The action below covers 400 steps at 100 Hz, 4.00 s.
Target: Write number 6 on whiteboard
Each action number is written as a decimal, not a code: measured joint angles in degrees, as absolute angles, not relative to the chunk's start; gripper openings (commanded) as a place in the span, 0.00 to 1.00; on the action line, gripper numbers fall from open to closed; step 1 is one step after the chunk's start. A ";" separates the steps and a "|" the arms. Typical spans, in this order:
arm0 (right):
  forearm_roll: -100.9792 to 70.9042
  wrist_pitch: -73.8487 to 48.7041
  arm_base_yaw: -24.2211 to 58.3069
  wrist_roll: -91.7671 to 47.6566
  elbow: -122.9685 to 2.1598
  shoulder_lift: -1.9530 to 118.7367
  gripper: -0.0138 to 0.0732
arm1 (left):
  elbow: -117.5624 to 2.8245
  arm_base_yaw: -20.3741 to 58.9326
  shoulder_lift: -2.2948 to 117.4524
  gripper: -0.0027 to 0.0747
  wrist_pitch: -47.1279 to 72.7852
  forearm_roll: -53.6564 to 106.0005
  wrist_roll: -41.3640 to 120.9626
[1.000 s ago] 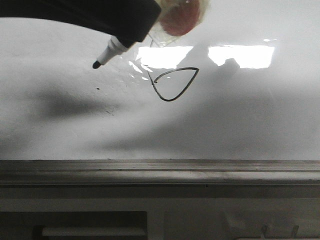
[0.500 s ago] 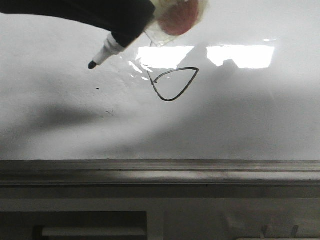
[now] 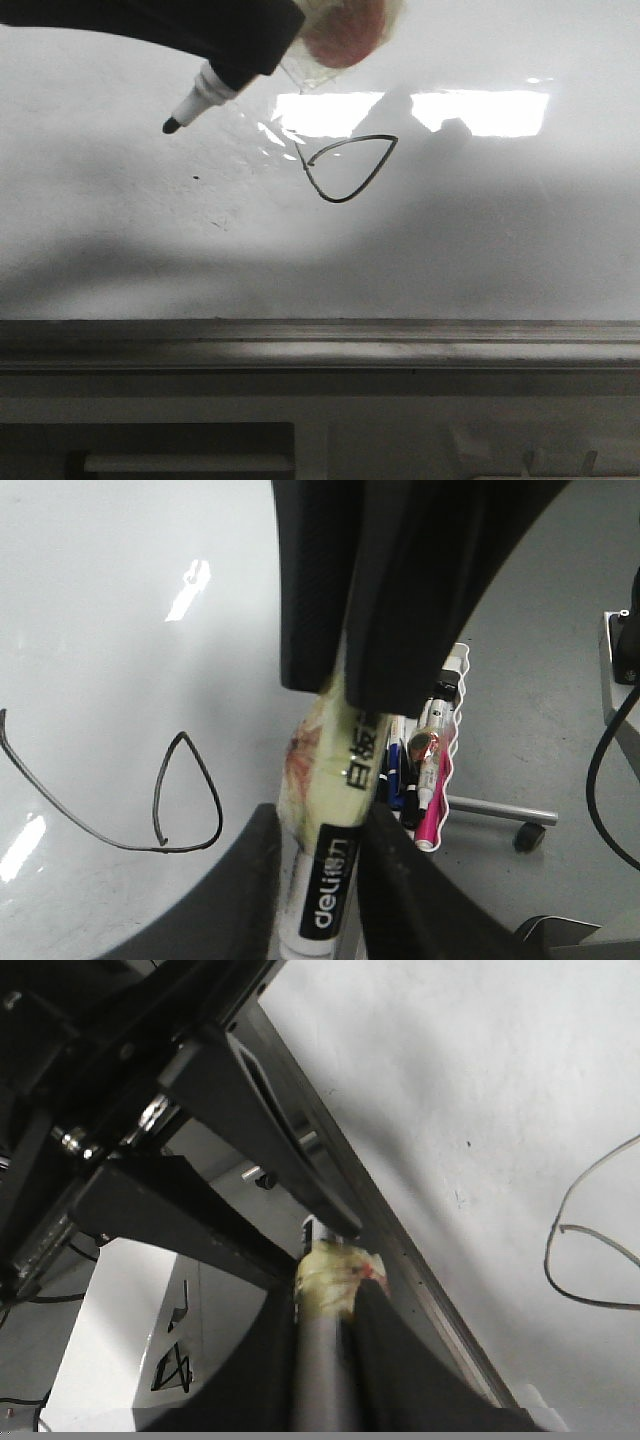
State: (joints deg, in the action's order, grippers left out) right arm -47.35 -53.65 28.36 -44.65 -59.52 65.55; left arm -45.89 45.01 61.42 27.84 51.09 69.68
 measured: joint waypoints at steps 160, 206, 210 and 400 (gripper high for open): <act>-49.50 -39.31 17.71 -44.28 -47.40 46.95 0.66 | -28.59 45.13 51.83 0.01 -12.06 65.52 40.10; -49.89 -38.94 17.71 -44.01 -47.04 46.73 0.66 | -28.59 45.13 57.59 0.01 -14.43 69.07 40.10; -49.89 -38.94 17.71 -44.01 -47.04 46.73 0.66 | -28.59 45.13 57.82 0.01 -14.42 69.07 40.10; -50.39 -20.06 17.71 -47.33 -23.81 11.55 0.08 | -21.50 45.13 24.31 0.01 2.61 64.37 65.29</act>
State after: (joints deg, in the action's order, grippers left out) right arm -50.39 -20.06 17.71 -47.33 -23.81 11.55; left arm -21.50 45.13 24.31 2.61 64.37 65.29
